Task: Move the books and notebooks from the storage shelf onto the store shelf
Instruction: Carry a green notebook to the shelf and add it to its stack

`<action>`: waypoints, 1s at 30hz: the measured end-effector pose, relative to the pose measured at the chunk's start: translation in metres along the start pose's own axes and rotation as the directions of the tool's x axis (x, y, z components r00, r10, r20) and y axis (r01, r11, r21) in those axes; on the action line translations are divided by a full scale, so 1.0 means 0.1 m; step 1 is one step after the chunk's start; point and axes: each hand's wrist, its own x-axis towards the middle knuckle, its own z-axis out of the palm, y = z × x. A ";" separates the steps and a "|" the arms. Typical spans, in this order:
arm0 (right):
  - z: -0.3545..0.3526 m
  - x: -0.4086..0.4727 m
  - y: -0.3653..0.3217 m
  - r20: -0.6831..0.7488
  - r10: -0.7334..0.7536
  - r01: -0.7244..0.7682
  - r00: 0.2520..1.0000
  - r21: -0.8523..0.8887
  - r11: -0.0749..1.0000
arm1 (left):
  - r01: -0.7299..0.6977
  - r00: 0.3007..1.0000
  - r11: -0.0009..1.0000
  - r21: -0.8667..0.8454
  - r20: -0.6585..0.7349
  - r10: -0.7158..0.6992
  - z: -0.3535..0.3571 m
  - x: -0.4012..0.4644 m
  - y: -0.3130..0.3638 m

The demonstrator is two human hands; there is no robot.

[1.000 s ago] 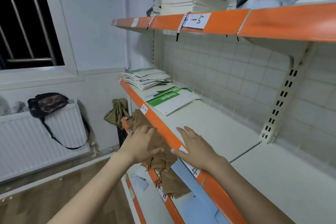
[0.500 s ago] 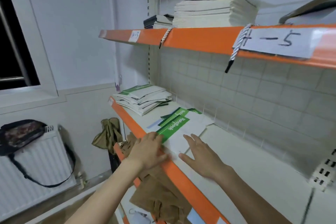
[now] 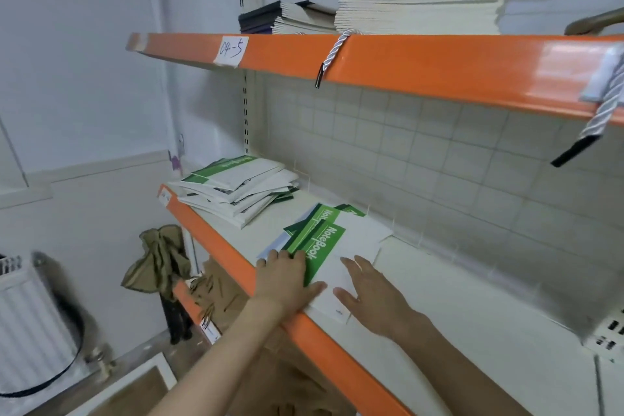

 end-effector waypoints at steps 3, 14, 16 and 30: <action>0.04 0.00 0.00 0.000 0.025 -0.025 1.000 0.003 1.000 | 0.033 0.999 0.998 -0.060 -0.036 -0.036 0.02 0.09 0.02; 0.03 0.08 -0.14 -0.174 0.249 -0.210 0.953 0.216 0.953 | -0.146 0.989 0.680 -0.718 -0.117 0.089 -0.09 0.49 -0.12; -0.01 0.14 -0.17 -0.293 0.397 -0.269 0.870 0.393 0.879 | -0.112 0.993 0.526 -0.843 -0.107 0.042 -0.16 0.59 -0.15; 0.01 0.50 -0.24 -0.119 0.796 0.200 0.594 0.980 -0.003 | -0.154 0.986 0.965 -0.210 -0.101 0.135 0.13 0.94 -0.41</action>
